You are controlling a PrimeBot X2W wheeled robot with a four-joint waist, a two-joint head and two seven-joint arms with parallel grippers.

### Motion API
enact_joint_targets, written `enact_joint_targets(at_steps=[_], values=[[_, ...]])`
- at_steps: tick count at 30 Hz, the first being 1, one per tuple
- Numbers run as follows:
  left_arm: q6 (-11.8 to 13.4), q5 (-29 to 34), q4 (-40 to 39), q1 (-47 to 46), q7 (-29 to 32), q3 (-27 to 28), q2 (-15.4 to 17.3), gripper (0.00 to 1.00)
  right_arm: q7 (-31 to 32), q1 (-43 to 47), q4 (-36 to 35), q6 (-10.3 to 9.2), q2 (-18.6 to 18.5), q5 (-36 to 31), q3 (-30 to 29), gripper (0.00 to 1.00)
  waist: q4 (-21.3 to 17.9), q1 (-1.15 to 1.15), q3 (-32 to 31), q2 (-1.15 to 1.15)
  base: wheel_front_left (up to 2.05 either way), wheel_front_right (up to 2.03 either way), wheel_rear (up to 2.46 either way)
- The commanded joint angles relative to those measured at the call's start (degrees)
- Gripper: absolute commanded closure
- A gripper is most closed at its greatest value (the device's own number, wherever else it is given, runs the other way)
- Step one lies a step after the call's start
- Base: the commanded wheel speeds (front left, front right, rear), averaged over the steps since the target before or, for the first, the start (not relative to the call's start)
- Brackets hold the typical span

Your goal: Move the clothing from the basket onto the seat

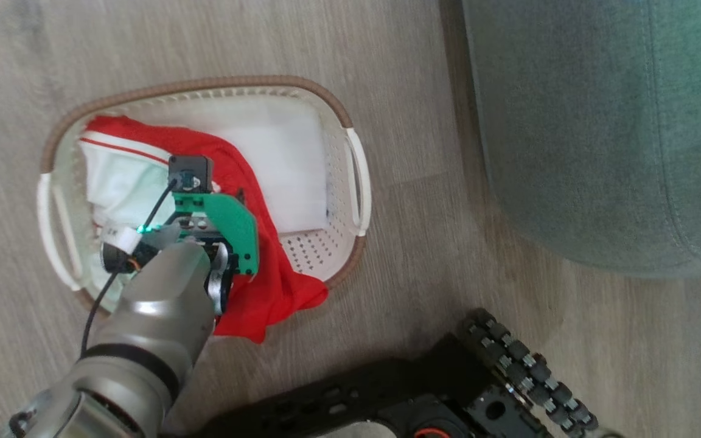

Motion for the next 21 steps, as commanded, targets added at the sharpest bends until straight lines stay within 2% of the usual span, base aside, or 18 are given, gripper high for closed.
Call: enact_joint_targets(at_steps=[1, 12, 15, 19, 20, 21], values=[[0.7, -0.1, 0.5, -0.2, 0.5, 0.1, 0.2, 0.00, -0.4, 0.7, -2.1, -0.01, -0.7, 0.6, -0.2, 0.00, -1.5, -0.01, 2.5, 0.00, 0.00, 0.00, 0.00], [3.1, 1.2, 3.3, -4.5, 7.4, -2.5, 0.2, 0.00, -0.4, -1.2, -3.7, -0.01, 0.1, 0.4, -1.0, 0.00, -2.9, -0.01, 8.1, 0.00, 0.00, 0.00, 0.00], [3.0, 1.2, 3.5, -4.9, 10.2, -3.0, 0.3, 0.00, -0.4, -1.6, -4.0, -0.01, 0.3, 0.3, -1.2, 0.00, -2.9, -0.01, 8.5, 0.00, 0.00, 0.00, 0.00], [2.1, 1.2, 3.6, -5.0, 10.2, -3.2, 1.2, 0.00, -0.4, -1.8, -4.4, -0.01, 0.3, 0.2, -1.5, 0.00, -2.6, -0.01, 8.6, 0.00, 0.00, 0.00, 0.00], [1.8, 1.1, 3.6, -5.0, 9.7, -3.1, 1.5, 0.07, -0.4, -1.8, -4.5, -0.01, 0.3, 0.2, -1.5, 0.00, -2.6, -0.01, 8.6, 0.00, 0.00, 0.00, 0.00], [1.5, 1.1, 3.6, -5.0, 9.5, -3.1, 1.7, 0.47, -0.4, -1.8, -4.5, -0.01, 0.3, 0.2, -1.5, 0.00, -2.6, -0.01, 8.5, 0.00, 0.00, 0.00, 0.00]])
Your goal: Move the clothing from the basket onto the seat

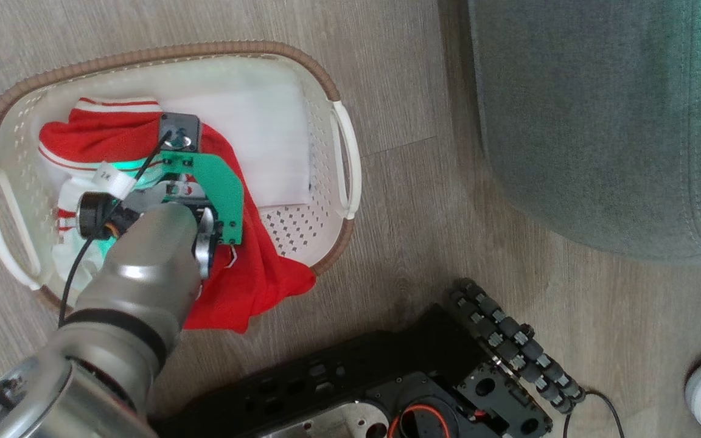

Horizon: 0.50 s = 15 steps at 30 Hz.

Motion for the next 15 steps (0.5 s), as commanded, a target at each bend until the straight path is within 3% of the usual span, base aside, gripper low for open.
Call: enact_joint_targets(at_steps=[1, 2, 3, 11, 15], values=[[-0.5, -0.1, 0.1, 1.8, -0.5, 0.6, 1.0, 0.77, -0.4, 1.4, -1.8, -0.01, -0.8, 0.1, -0.3, 0.00, 0.0, 0.00, -0.2, 0.00, 0.00, 0.00, 0.00], [-0.5, -0.1, 0.1, 1.8, -0.5, 0.6, 1.0, 0.77, -0.4, 1.4, -1.8, -0.01, -0.8, 0.1, -0.3, 0.00, 0.0, 0.00, -0.2, 0.00, 0.00, 0.00, 0.00], [-0.8, -0.1, 0.1, 1.8, -0.7, 0.7, 1.1, 1.00, -0.4, 1.4, -1.8, -0.01, -0.8, 0.1, -0.4, 0.00, 0.0, 0.00, -0.2, 0.00, 0.00, 0.00, 0.00], [-2.7, -0.4, 0.1, 2.3, -2.6, 0.4, 1.3, 1.00, -0.4, 1.3, -1.6, -0.01, -0.4, -0.2, -0.4, 0.00, 0.3, 0.00, -2.4, 0.00, 0.00, 0.00, 0.00], [-3.8, -0.5, 0.1, 4.0, -4.5, -0.2, 0.4, 1.00, -0.4, 2.0, -0.8, -0.01, 0.0, -0.6, -0.4, 0.00, 1.0, 0.00, -7.3, 0.00, 0.00, 0.00, 0.00]])
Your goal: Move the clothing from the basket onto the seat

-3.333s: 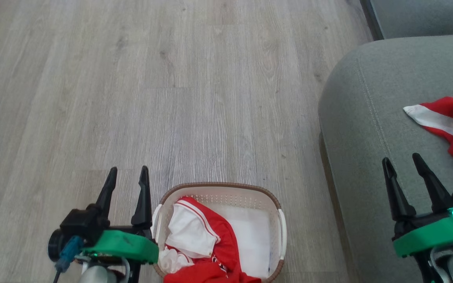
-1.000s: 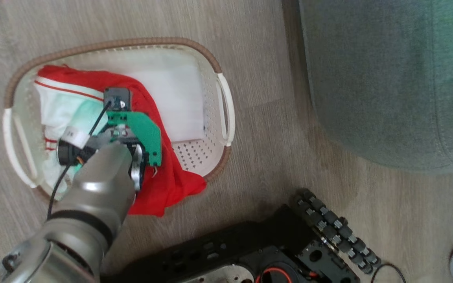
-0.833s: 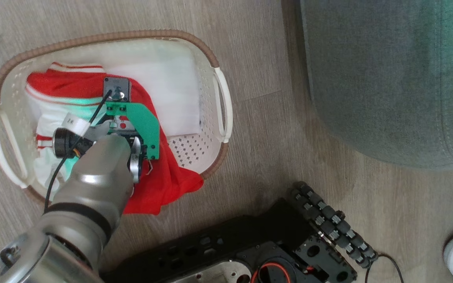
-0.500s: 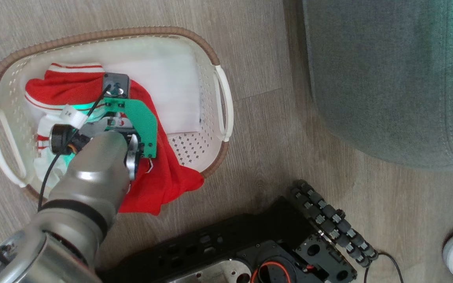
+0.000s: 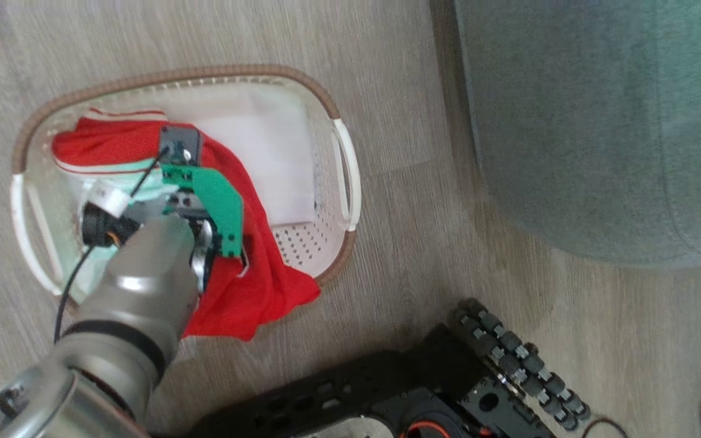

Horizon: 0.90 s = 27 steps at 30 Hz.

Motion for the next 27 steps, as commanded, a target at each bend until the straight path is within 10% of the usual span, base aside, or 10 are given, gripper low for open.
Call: enact_joint_targets(at_steps=[1, 27], values=[[-0.2, -0.6, -0.4, 2.7, -0.9, 0.2, -0.2, 1.00, -0.4, 2.2, -1.2, -0.01, -0.5, -0.4, -0.3, 0.00, 0.5, 0.00, -3.0, 0.00, 0.00, 0.00, 0.00], [-5.0, -4.4, -13.1, 17.7, -14.4, -3.8, -0.9, 1.00, -0.4, 15.5, 5.2, -0.01, 1.7, -4.8, 1.9, 0.00, 10.2, 0.00, -37.1, 0.00, 0.00, 0.00, 0.00]])
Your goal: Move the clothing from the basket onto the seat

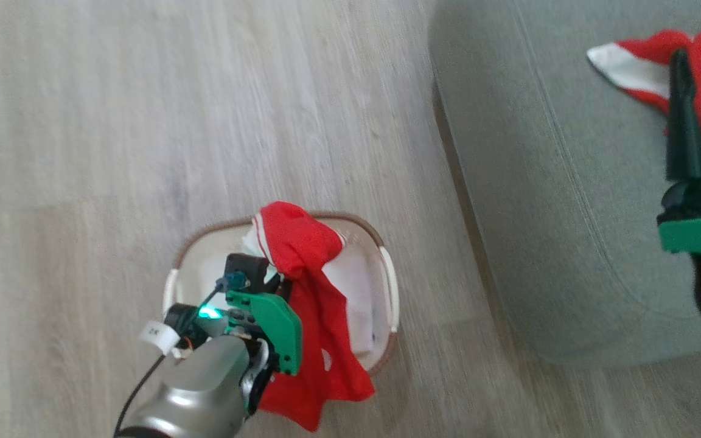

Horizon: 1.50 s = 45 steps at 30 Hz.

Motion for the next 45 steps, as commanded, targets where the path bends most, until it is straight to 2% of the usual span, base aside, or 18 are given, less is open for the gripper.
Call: enact_joint_targets(at_steps=[1, 5, 12, 18, 22, 32, 38, 45], values=[[0.3, 0.2, -2.6, -0.1, -1.0, 2.0, 0.1, 1.00, -0.4, 1.4, -1.3, -0.01, -0.1, -0.7, 0.7, 0.00, 3.7, 0.00, -5.5, -0.01, 0.00, 0.00, 0.00], [1.4, 3.1, -7.2, 0.6, -1.0, 4.8, 0.5, 1.00, -0.4, 3.0, -0.7, -0.01, 0.4, -1.4, 0.9, 0.00, 4.9, 0.00, -8.0, -0.01, 0.00, 0.00, 0.00], [4.7, 12.3, -21.1, 3.6, -1.0, 11.0, 4.0, 1.00, -0.4, 5.9, 0.3, -0.01, 1.6, -2.7, 1.9, 0.00, 6.4, 0.00, -12.5, -0.01, 0.00, 0.00, 0.00], [5.4, 16.1, -33.0, 5.4, -1.0, 15.7, 6.4, 1.00, -0.4, 7.6, 1.3, -0.01, 2.5, -3.5, 3.6, 0.00, 6.7, 0.00, -15.3, -0.01, 0.00, 0.00, 0.00], [5.3, 17.1, -38.3, 5.0, -1.0, 16.3, 7.3, 1.00, -0.4, 8.7, 2.0, -0.01, 3.1, -4.0, 5.1, 0.00, 6.7, 0.00, -16.9, -0.01, 0.00, 0.00, 0.00], [6.0, 17.3, -48.3, 0.7, 2.5, 17.7, 10.4, 1.00, -0.4, 10.2, 2.9, -0.01, 3.7, -4.1, 9.0, 0.00, 6.3, 0.00, -18.7, -0.01, 0.00, 0.00, 0.00], [6.9, 17.0, -51.2, 0.3, 3.8, 18.4, 11.8, 1.00, -0.4, 10.0, 2.6, -0.01, 3.3, -3.3, 10.8, 0.00, 5.8, 0.00, -18.7, -0.01, 0.00, 0.00, 0.00], [7.0, 16.7, -51.9, -0.1, 4.5, 18.3, 11.9, 1.00, -0.4, 9.0, 2.5, -0.01, 2.5, -2.7, 18.2, 0.00, 5.8, 0.00, -18.5, -0.01, 0.00, 0.00, 0.00]])
